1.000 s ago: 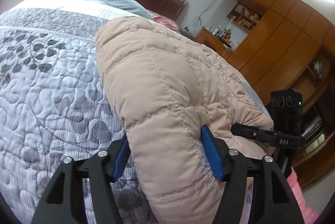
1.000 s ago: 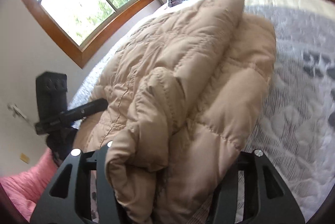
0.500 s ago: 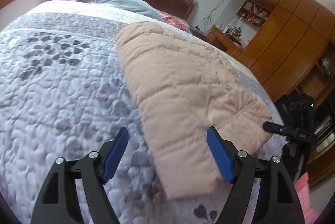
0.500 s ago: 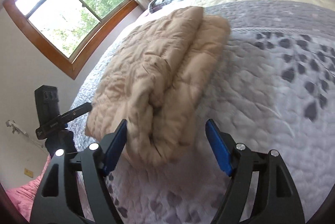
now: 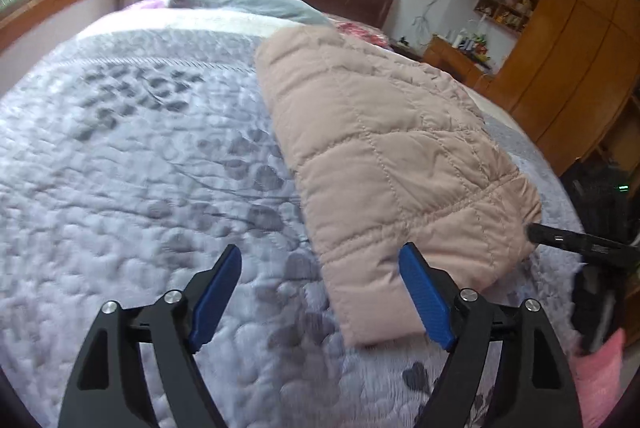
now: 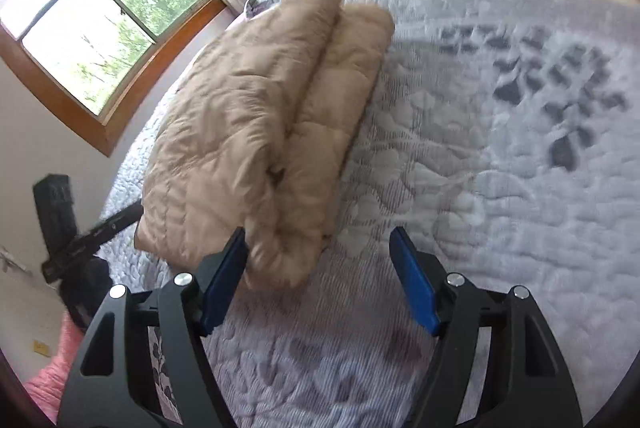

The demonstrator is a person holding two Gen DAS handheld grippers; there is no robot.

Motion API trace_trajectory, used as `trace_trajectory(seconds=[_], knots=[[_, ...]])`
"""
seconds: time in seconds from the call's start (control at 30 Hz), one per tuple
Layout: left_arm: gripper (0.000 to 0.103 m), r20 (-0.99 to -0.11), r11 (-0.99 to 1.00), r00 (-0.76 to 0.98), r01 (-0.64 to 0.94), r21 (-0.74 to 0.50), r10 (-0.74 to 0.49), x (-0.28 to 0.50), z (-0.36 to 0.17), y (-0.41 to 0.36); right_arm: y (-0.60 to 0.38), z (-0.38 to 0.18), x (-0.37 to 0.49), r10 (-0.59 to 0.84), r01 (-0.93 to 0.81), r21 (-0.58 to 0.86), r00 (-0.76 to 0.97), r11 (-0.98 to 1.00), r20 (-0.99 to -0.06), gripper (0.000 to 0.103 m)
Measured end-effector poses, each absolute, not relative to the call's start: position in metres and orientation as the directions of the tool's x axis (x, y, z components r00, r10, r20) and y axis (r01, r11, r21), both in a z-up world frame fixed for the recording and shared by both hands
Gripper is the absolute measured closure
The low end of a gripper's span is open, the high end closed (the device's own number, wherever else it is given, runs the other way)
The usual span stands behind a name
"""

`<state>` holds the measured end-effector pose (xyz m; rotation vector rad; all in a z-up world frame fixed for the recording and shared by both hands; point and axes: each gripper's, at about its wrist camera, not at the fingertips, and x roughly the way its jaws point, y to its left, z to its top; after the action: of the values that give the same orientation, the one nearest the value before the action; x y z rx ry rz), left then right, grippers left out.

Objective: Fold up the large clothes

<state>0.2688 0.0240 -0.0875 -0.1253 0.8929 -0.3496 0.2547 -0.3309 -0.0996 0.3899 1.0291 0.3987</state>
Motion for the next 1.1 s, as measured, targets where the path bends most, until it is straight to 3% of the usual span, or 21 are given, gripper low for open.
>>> trace_trajectory(seconds=[0.03, 0.17, 0.4, 0.67, 1.1], knots=[[0.018, -0.747, 0.945, 0.58, 0.233, -0.229, -0.324, 0.267, -0.084, 0.024, -0.328, -0.092, 0.249, 0.467, -0.131, 0.463, 0.466, 0.876, -0.752, 0.013], [0.008, -0.766, 0.974, 0.604, 0.173, -0.144, -0.221, 0.243, -0.066, 0.023, -0.311, -0.059, 0.213, 0.351, -0.134, 0.333, 0.532, 0.933, -0.771, 0.004], [0.004, -0.721, 0.992, 0.684, 0.128, -0.024, -0.106, 0.196, -0.036, 0.017, -0.28, -0.033, 0.17, 0.221, -0.095, 0.203, 0.573, 0.974, -0.789, 0.004], [0.004, -0.694, 0.993, 0.718, 0.114, 0.038, -0.056, 0.16, -0.015, 0.014, -0.268, -0.023, 0.141, 0.169, -0.025, 0.189, 0.581, 0.982, -0.796, 0.004], [0.004, -0.68, 0.994, 0.73, 0.105, 0.012, -0.069, 0.113, -0.004, 0.019, -0.247, -0.01, 0.096, 0.118, -0.005, 0.144, 0.603, 0.99, -0.789, 0.004]])
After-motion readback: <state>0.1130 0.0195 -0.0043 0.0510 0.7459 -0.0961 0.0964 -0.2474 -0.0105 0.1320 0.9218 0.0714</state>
